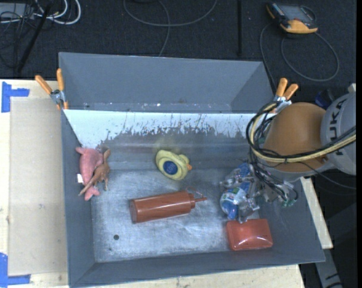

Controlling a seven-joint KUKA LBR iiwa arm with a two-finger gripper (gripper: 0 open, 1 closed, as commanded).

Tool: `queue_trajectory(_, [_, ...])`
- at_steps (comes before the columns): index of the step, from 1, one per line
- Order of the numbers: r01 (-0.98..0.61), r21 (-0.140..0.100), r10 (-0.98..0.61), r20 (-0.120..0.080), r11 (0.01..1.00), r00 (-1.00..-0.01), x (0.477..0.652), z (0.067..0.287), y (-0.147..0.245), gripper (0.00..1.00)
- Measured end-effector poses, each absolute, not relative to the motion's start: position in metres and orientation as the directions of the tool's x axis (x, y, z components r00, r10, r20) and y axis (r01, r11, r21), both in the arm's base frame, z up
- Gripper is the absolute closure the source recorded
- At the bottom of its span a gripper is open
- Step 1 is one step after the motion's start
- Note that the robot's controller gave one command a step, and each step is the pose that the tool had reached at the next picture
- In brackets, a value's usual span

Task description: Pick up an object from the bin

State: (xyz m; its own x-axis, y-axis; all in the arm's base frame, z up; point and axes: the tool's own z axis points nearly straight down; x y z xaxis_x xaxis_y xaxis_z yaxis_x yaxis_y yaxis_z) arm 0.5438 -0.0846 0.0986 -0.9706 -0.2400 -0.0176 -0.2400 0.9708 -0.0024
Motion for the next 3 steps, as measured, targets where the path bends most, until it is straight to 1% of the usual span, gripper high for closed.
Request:
queue_trajectory(1, [-0.269, -0.002, -0.269, -0.012, 0.963, -0.963, 0.543, 0.097, -0.085, 1.00])
queue_trajectory(2, [-0.219, 0.003, -0.219, 0.005, 0.976, -0.976, 0.562, 0.148, -0.076, 1.00])
queue_trajectory(3, [-0.262, 0.002, -0.262, 0.004, 0.965, -0.965, 0.556, 0.206, -0.064, 1.00])
